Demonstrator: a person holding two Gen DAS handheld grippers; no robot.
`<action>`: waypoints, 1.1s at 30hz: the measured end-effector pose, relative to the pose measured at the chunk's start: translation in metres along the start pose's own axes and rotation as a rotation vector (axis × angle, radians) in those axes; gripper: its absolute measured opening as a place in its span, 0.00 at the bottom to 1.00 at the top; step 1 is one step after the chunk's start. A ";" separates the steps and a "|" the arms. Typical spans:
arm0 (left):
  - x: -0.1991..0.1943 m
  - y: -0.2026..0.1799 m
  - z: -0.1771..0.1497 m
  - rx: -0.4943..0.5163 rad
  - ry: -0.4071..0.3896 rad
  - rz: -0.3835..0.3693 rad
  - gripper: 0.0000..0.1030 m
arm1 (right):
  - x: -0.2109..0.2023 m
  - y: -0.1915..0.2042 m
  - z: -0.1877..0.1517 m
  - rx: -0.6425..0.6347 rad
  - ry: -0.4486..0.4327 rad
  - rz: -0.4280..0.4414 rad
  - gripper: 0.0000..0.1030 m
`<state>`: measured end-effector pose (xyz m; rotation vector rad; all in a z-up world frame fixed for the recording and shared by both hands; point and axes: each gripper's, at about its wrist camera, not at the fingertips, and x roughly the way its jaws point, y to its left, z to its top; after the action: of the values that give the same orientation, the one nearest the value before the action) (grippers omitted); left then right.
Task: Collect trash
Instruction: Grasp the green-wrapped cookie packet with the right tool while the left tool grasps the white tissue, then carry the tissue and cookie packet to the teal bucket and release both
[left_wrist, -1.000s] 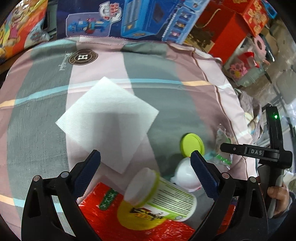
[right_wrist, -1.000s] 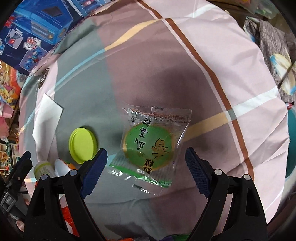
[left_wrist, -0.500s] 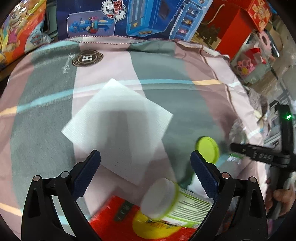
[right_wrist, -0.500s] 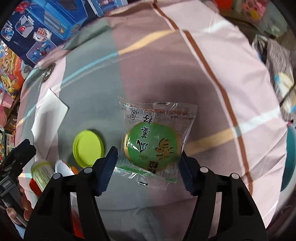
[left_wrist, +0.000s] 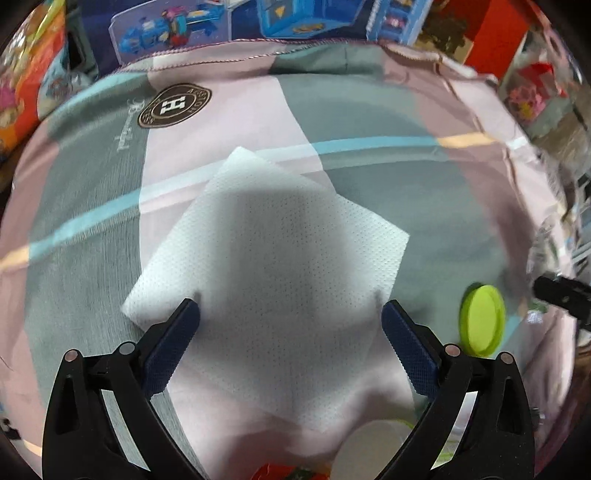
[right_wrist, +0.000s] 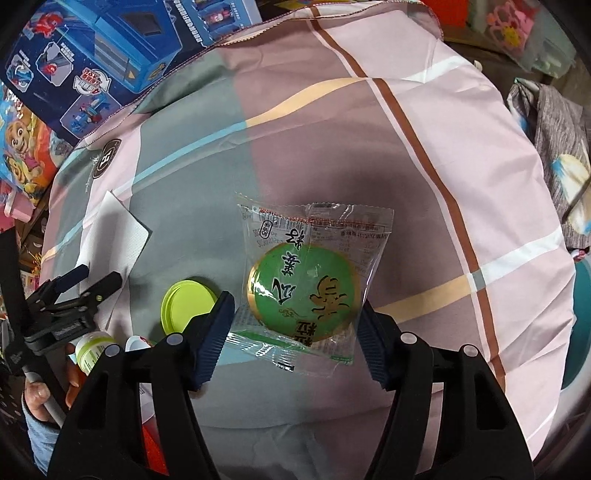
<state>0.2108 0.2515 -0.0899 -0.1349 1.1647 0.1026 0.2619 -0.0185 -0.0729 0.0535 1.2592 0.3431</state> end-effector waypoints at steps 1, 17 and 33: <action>0.003 -0.003 0.000 0.017 0.002 0.025 0.96 | 0.000 -0.001 0.000 0.004 0.000 0.003 0.60; -0.012 0.034 0.001 -0.148 -0.066 0.048 0.07 | -0.009 -0.014 -0.008 0.006 -0.032 0.001 0.60; -0.096 -0.051 -0.014 -0.055 -0.205 -0.130 0.07 | -0.042 -0.037 -0.033 -0.002 -0.103 -0.016 0.60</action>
<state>0.1679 0.1978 -0.0041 -0.2426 0.9461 0.0320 0.2286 -0.0706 -0.0524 0.0585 1.1563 0.3240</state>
